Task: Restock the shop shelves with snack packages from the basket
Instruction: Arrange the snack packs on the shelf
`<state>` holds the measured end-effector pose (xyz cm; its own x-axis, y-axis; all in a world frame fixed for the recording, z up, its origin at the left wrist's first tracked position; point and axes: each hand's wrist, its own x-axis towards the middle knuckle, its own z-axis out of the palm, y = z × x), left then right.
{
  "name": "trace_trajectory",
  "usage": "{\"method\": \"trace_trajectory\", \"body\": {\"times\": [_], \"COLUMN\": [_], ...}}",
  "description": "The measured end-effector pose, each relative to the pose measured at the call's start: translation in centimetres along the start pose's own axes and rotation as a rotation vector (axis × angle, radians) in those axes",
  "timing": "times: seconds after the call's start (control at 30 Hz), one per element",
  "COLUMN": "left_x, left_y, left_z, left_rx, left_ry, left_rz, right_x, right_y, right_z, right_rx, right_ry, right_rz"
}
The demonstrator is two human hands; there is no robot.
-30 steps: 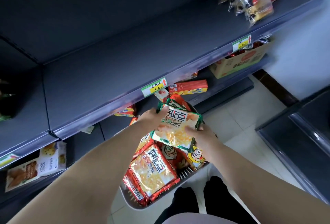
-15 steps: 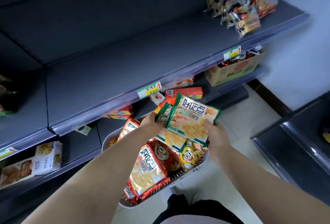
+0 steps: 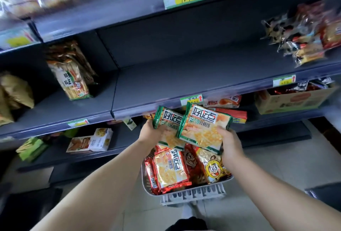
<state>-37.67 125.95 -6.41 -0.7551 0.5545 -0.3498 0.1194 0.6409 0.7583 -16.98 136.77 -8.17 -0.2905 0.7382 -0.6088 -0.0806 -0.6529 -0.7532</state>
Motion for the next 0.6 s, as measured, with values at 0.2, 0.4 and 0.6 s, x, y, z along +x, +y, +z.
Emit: {"method": "trace_trajectory", "body": {"times": [0.2,0.4,0.6], "left_x": [-0.3,1.7,6.4], "left_y": [-1.1,2.7,5.5], "left_z": [-1.4,-2.5,-3.5], "left_rx": [-0.099,-0.644,-0.469], "left_ry": [0.046,0.207,0.227], "left_rz": [-0.048,-0.150,-0.168], "right_x": [-1.0,0.6,4.1], "right_y": [-0.2,-3.7,-6.7], "right_z": [0.5,2.2,6.0], "right_rx": [-0.003,-0.035,-0.099], "right_ry": [-0.049,-0.045,-0.021], "right_rz": [-0.021,-0.056,-0.143]}}
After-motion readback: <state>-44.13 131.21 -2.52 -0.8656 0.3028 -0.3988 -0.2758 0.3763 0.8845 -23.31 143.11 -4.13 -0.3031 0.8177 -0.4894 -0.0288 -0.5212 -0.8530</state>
